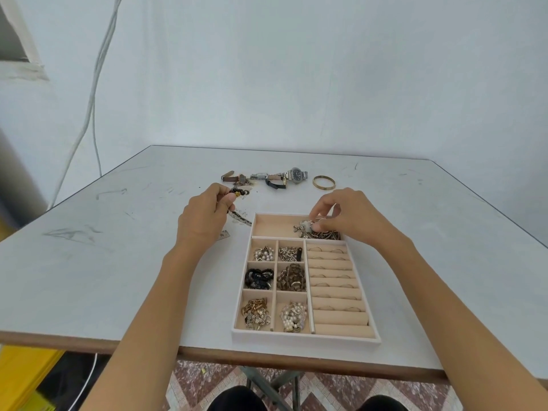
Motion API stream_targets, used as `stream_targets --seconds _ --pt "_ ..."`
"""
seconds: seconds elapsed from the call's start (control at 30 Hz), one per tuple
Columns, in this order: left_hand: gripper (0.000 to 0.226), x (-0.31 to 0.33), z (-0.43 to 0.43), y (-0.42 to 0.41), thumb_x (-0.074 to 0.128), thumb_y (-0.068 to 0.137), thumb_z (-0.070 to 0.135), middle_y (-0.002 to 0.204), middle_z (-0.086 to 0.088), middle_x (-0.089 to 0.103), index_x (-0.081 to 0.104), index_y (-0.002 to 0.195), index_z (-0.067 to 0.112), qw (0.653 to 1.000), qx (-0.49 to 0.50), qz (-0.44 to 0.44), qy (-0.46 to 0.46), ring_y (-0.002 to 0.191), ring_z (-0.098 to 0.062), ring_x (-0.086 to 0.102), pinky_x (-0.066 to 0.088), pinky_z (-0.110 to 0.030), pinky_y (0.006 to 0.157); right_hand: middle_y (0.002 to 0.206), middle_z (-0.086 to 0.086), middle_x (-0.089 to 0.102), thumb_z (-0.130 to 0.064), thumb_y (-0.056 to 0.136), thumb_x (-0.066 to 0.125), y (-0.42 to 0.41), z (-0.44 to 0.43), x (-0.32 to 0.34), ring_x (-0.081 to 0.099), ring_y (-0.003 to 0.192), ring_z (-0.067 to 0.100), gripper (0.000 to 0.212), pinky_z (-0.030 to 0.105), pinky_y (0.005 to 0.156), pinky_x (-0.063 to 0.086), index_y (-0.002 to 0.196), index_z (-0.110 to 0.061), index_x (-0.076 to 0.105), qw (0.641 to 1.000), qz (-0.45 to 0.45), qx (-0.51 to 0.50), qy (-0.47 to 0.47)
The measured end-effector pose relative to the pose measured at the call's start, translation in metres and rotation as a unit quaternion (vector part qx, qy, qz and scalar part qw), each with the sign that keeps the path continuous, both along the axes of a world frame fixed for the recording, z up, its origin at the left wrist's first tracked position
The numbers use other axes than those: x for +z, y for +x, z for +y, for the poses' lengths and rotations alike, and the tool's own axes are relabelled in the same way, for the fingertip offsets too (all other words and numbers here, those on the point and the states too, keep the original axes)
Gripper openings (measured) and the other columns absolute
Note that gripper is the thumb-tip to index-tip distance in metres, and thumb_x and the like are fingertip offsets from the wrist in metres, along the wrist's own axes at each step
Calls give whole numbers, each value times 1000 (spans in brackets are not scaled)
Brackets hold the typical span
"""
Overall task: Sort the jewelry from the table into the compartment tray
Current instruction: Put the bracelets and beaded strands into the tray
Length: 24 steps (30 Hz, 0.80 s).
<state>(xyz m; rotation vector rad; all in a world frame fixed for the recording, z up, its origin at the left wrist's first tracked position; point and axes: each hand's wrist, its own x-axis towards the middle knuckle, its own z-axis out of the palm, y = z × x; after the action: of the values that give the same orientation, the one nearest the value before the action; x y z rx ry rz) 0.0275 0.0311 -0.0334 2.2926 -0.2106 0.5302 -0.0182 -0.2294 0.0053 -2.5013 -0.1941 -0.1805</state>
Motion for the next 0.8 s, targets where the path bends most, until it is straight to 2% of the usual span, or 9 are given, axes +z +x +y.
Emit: stream_targets --seconds 0.1,0.17,0.27,0.33,0.4,0.47,0.6,0.7,0.8 --pt "17 0 0 0 44 99 35 81 15 64 55 95 23 1000 2 3 -1 82 -19 61 44 -34 70 105 -7 62 -31 82 71 -6 -7 -2 58 91 12 15 18 70 40 96 -30 70 998 -32 -25 40" --pt "17 1 -1 0 44 99 35 81 15 64 56 95 23 1000 -1 1 -4 81 -19 61 43 -32 68 121 -8 59 -29 91 61 -16 -13 -3 53 108 9 23 17 81 38 113 -27 66 996 -45 -47 62" --pt "18 2 -1 -1 45 99 34 80 17 63 57 95 22 1000 -5 0 -10 77 -18 59 42 -31 67 146 -7 42 -28 98 48 -36 -27 -10 36 135 9 40 27 110 27 138 -22 49 996 -10 -87 33" --pt "18 3 -2 -1 46 99 33 81 17 64 57 95 20 999 -16 4 -28 79 -20 60 45 -34 71 158 -6 20 -34 101 39 -52 -35 -21 15 146 11 50 33 118 12 149 -22 30 992 59 -107 -11" --pt "17 4 -3 -2 47 99 30 83 15 65 58 96 17 997 -45 7 -68 82 -25 61 49 -39 76 161 -5 4 -40 102 30 -63 -38 -34 0 148 11 56 36 120 2 153 -24 14 984 114 -117 -70" --pt "15 9 -5 -6 48 98 25 84 9 65 57 96 14 989 -80 17 -126 80 -25 62 52 -42 77 161 -3 -2 -44 102 23 -69 -38 -44 -5 148 14 58 38 119 -3 154 -24 7 975 132 -116 -138" --pt "14 22 -6 -18 55 96 21 85 -4 59 59 102 10 961 -150 64 -224 66 -12 61 56 -28 64 161 0 -5 -45 102 17 -71 -37 -48 -6 148 17 58 40 119 -3 154 -23 3 967 129 -122 -184" --pt "12 29 3 -30 59 93 16 83 -1 60 66 103 16 953 -219 90 -191 69 -10 59 53 -21 64 161 0 -5 -46 102 16 -70 -36 -49 -7 148 17 58 40 119 -3 154 -23 2 966 125 -122 -191" --pt "17 41 9 -47 61 91 17 80 1 65 71 105 20 955 -259 105 -99 69 -7 58 50 -14 70 161 0 -5 -46 102 16 -69 -36 -51 -6 148 17 58 40 119 -3 154 -23 3 965 119 -127 -197"
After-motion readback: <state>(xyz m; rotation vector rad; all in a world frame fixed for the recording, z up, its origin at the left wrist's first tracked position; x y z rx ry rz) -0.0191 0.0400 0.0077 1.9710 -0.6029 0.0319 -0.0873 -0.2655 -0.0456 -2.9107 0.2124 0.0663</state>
